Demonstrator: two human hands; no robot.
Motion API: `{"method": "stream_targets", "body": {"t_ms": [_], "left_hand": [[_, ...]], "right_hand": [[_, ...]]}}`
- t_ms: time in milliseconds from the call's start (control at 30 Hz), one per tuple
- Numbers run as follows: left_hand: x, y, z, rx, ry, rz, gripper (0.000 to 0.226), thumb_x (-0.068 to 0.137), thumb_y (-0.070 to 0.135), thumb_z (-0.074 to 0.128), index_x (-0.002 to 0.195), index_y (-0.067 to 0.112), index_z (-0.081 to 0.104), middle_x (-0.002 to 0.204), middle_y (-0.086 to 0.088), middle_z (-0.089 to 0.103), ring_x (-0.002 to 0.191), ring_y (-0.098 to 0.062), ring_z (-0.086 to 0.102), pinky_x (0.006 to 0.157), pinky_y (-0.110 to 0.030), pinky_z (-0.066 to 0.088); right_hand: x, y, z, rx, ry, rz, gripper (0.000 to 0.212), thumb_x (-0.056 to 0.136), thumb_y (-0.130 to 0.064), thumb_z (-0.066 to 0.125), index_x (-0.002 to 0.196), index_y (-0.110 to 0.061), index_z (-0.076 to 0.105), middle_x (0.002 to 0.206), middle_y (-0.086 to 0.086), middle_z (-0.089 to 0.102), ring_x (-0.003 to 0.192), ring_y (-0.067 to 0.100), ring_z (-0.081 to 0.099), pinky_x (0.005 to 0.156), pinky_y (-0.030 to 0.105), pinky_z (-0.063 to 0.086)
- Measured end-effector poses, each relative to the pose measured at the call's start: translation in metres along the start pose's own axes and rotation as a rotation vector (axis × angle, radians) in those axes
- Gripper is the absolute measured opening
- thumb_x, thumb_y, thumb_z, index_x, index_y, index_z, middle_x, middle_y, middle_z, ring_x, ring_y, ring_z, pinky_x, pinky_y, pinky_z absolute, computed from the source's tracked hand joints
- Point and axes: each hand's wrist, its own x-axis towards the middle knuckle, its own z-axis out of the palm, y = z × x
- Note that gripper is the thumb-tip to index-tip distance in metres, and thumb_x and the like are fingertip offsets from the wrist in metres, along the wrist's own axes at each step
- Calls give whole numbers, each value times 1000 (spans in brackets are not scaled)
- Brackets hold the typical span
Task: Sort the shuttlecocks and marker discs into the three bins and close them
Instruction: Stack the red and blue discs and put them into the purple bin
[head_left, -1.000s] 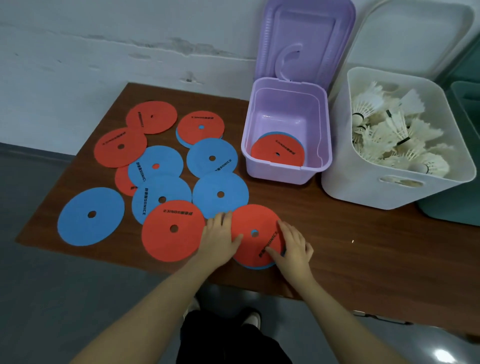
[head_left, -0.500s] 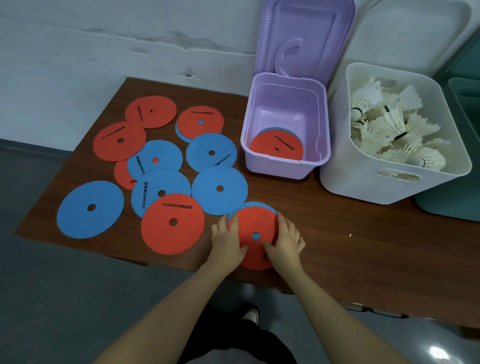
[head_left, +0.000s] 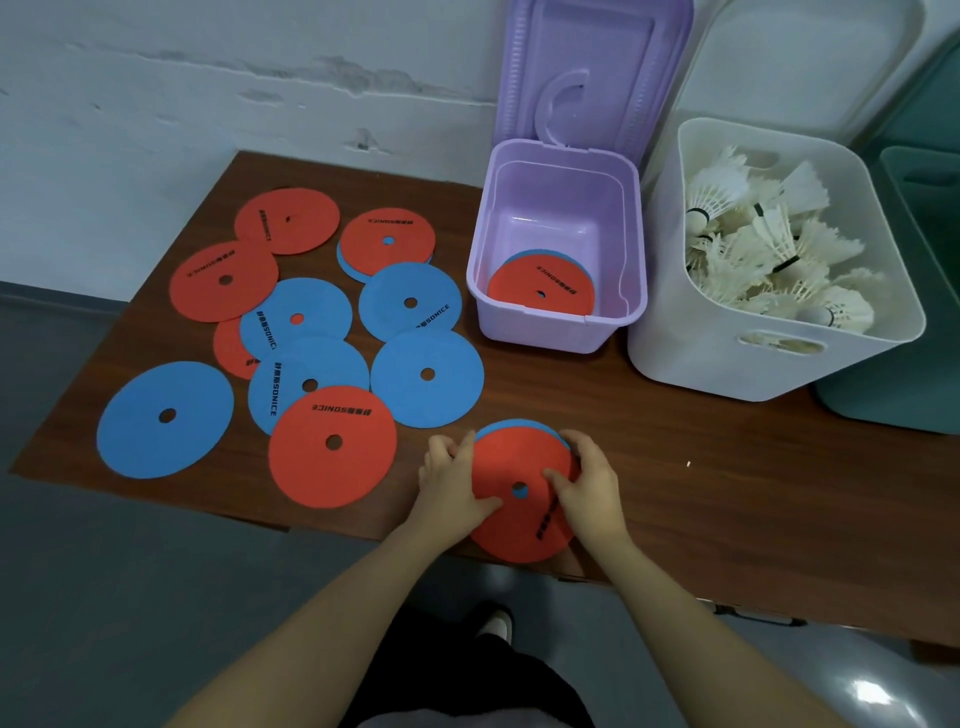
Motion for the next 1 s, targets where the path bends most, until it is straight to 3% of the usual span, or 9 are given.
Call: {"method": "stream_targets", "body": {"t_ms": [67,200,400,633,700,767,867,1000], "left_hand": [[-1,2,-2,-132,11,10,93,74,27,75,146,18,17,118,1,18,111,-18,37,98,-25,36],[-3,7,-16,-205,155,39,86,77,17,72,146,14,21,114,0,18,102,-7,29,89,-7,24],[17,-13,-71,-106,260,15,85,80,17,70,147,10,17,110,1,15,104,-6,24,92,-4,15],[68,-44,-116,2,292,75,85,81,14,68,148,11,15,114,0,16,110,-10,26,99,-12,18],[85,-51,-120,88,261,62,87,81,20,68,148,12,13,129,-8,19,121,-18,26,106,-21,21],[96,-60,-118,210,154,-22,91,83,32,66,148,12,6,146,-18,10,134,-32,18,112,-37,18],[99,-72,-107,310,22,-48,86,90,45,52,148,11,-1,154,-17,-1,141,-36,1,114,-45,8],[90,-76,-96,334,30,42,78,92,45,47,148,15,3,156,-12,2,142,-30,3,113,-42,8]], "right_hand": [[1,-5,-1,3,19,-44,49,78,-5,68,124,-15,55,117,2,58,107,14,53,91,22,40],[9,-28,0,46,59,-106,45,82,-5,65,125,-16,56,113,0,57,102,9,52,87,18,38],[44,-80,28,58,1,-173,44,84,-9,63,125,-17,54,116,0,56,103,11,52,88,23,40],[83,-109,73,4,2,-109,47,86,-3,54,131,-15,48,128,9,51,117,26,48,102,39,37],[88,-109,82,-93,33,-44,49,87,-8,55,134,-13,43,131,11,48,120,29,43,103,42,30],[88,-105,88,-188,45,65,55,88,-17,57,139,-10,37,136,13,44,125,32,38,103,42,26],[81,-100,98,-198,8,165,64,89,-27,57,144,-12,28,146,11,35,134,30,28,108,42,19],[72,-102,111,-183,-36,130,69,89,-32,57,146,-17,22,152,3,25,139,21,20,110,41,11]]}}
